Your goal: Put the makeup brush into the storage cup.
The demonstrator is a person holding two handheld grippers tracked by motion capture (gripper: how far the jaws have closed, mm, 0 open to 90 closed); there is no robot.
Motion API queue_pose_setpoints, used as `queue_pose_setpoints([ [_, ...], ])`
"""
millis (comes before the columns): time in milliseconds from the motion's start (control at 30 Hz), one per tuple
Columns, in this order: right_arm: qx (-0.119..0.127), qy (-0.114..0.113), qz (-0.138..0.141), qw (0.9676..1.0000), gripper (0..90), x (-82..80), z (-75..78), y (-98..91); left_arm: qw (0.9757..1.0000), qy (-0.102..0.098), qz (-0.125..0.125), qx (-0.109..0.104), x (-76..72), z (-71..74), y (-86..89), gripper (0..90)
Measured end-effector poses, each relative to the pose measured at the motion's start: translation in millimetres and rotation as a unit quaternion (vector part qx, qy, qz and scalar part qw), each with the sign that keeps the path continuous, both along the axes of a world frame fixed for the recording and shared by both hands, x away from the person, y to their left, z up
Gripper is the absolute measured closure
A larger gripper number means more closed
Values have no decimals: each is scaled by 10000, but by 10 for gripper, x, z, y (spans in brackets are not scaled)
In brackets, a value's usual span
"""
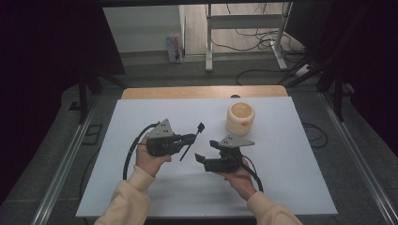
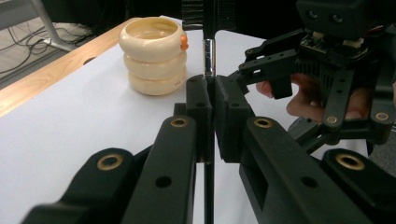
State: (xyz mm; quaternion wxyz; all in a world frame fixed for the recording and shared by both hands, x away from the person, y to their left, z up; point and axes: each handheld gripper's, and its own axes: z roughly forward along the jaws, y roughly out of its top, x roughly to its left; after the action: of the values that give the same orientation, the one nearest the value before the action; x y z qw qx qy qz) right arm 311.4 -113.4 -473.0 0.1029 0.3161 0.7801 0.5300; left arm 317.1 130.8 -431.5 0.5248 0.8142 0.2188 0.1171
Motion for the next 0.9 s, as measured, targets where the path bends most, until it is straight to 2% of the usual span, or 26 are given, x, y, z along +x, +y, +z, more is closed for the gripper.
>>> queue_pose_setpoints([
  [333,49,9,62,10000,250,39,-15,115,9999,36,-96,-19,5,2,-71,856],
  [500,59,-107,42,9999,317,42,-19,147,9999,45,-152,-49,-7,13,-103,856],
  [567,84,-85,66,9999,341,43,-15,163,9998,61,-180,-71,-10,19,-112,855],
  [667,198,-7,179,9996,396,55,-17,183,9997,67,-205,-103,-13,24,-126,855],
  [767,288,48,301,9991,523,60,-18,192,9997,55,-233,-99,-19,26,-141,856],
  [900,507,229,529,9970,651,86,-18,186,9996,36,-240,-109,-28,19,-163,855],
])
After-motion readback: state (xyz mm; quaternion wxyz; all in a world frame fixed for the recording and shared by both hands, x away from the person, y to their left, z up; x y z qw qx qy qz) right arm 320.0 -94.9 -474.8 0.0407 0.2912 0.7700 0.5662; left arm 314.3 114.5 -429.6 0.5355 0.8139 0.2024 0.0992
